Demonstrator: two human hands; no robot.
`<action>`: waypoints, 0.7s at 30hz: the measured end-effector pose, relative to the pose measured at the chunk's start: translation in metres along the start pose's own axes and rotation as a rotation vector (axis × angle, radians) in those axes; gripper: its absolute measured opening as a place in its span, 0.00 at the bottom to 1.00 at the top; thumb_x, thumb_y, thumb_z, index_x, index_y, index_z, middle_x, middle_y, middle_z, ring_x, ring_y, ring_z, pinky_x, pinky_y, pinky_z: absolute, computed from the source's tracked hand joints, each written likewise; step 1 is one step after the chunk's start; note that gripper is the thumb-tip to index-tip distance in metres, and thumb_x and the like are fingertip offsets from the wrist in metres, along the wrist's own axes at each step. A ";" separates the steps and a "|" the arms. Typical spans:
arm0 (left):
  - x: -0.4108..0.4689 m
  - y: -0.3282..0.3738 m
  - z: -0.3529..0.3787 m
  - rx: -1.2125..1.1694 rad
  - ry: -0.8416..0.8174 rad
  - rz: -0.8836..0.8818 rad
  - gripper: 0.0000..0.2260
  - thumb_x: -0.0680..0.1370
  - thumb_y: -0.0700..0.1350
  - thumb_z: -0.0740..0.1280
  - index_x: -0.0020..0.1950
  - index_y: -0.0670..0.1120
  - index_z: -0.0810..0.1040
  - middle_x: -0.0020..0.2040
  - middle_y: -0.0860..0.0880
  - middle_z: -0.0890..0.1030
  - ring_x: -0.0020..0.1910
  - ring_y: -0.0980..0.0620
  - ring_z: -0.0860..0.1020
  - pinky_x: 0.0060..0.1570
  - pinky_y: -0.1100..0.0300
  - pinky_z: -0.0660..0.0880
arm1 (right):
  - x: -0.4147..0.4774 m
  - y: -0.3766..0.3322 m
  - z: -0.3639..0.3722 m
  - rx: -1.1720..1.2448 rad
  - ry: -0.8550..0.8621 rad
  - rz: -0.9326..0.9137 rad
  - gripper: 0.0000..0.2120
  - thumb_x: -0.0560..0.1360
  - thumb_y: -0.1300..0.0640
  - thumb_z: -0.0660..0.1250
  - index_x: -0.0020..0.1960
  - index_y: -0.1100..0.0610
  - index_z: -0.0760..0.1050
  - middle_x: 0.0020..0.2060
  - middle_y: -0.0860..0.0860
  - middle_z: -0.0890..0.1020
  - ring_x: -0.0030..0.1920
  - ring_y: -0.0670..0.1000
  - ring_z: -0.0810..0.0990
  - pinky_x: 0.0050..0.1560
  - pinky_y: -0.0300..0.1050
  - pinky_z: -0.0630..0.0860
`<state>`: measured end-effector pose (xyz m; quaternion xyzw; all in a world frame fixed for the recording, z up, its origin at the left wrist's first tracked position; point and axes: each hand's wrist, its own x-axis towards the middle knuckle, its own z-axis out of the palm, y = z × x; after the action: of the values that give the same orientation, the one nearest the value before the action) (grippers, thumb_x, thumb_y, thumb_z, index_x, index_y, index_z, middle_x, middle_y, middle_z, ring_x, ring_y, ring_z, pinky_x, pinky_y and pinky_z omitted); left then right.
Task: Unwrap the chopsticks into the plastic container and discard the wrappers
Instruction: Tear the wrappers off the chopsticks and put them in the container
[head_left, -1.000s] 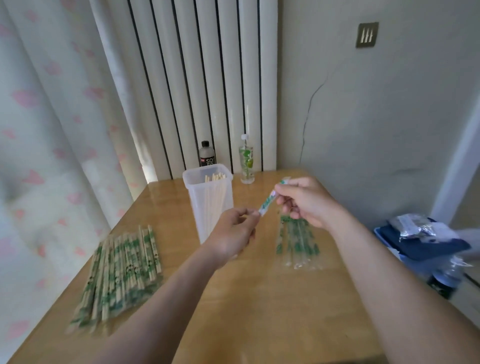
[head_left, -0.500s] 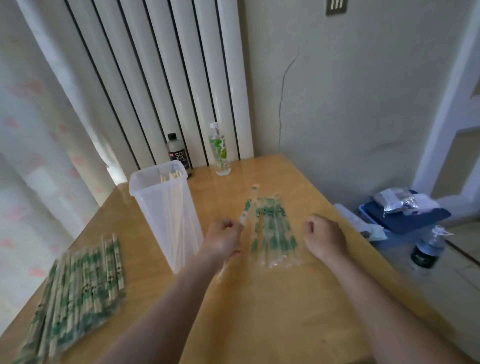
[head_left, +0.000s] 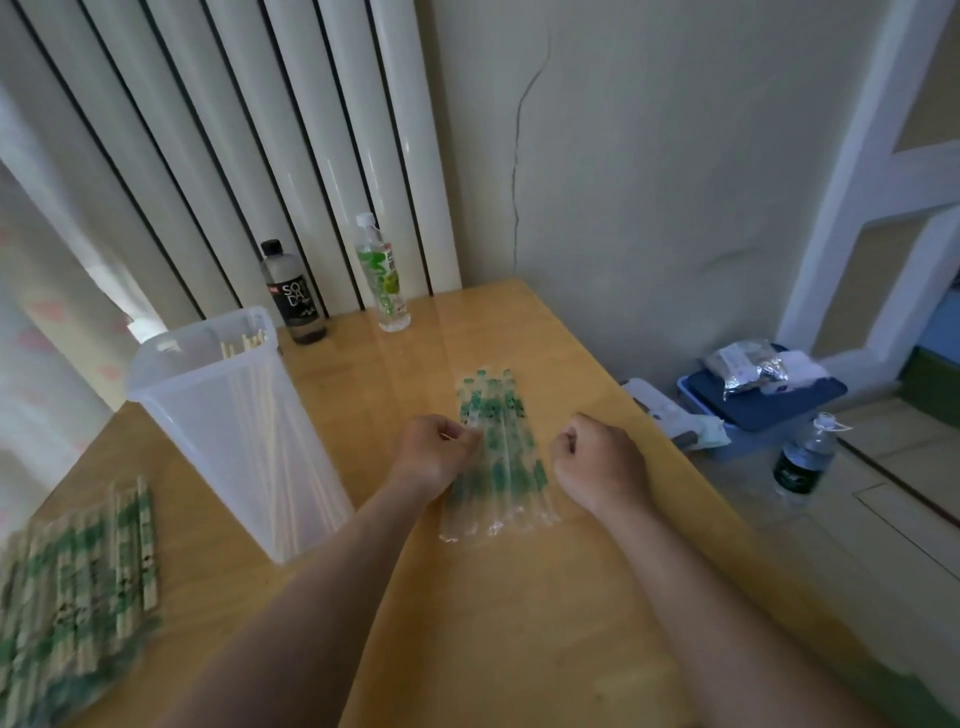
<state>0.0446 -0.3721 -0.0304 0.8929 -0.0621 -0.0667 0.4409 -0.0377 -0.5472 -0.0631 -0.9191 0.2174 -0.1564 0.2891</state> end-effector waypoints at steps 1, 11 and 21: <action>0.000 0.000 0.000 0.015 0.002 0.006 0.14 0.79 0.54 0.70 0.44 0.44 0.83 0.41 0.44 0.84 0.41 0.49 0.81 0.43 0.57 0.77 | 0.001 0.000 0.001 0.000 0.003 0.005 0.16 0.81 0.54 0.60 0.36 0.52 0.64 0.31 0.50 0.72 0.31 0.52 0.70 0.29 0.47 0.60; -0.004 -0.009 -0.008 -0.029 0.061 0.002 0.07 0.81 0.46 0.64 0.48 0.46 0.80 0.41 0.48 0.81 0.40 0.51 0.78 0.38 0.58 0.74 | 0.004 0.002 0.002 0.025 0.021 0.001 0.10 0.80 0.54 0.61 0.40 0.54 0.72 0.35 0.51 0.78 0.36 0.54 0.76 0.34 0.48 0.71; -0.056 -0.034 -0.045 0.111 0.051 0.170 0.08 0.81 0.45 0.63 0.43 0.48 0.77 0.35 0.49 0.78 0.34 0.52 0.75 0.34 0.60 0.70 | -0.001 0.000 -0.002 0.026 0.010 0.009 0.08 0.79 0.56 0.62 0.42 0.54 0.75 0.36 0.51 0.79 0.37 0.55 0.77 0.37 0.50 0.75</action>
<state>-0.0011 -0.3068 -0.0265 0.9088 -0.1299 -0.0028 0.3964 -0.0391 -0.5480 -0.0619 -0.9134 0.2211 -0.1626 0.3006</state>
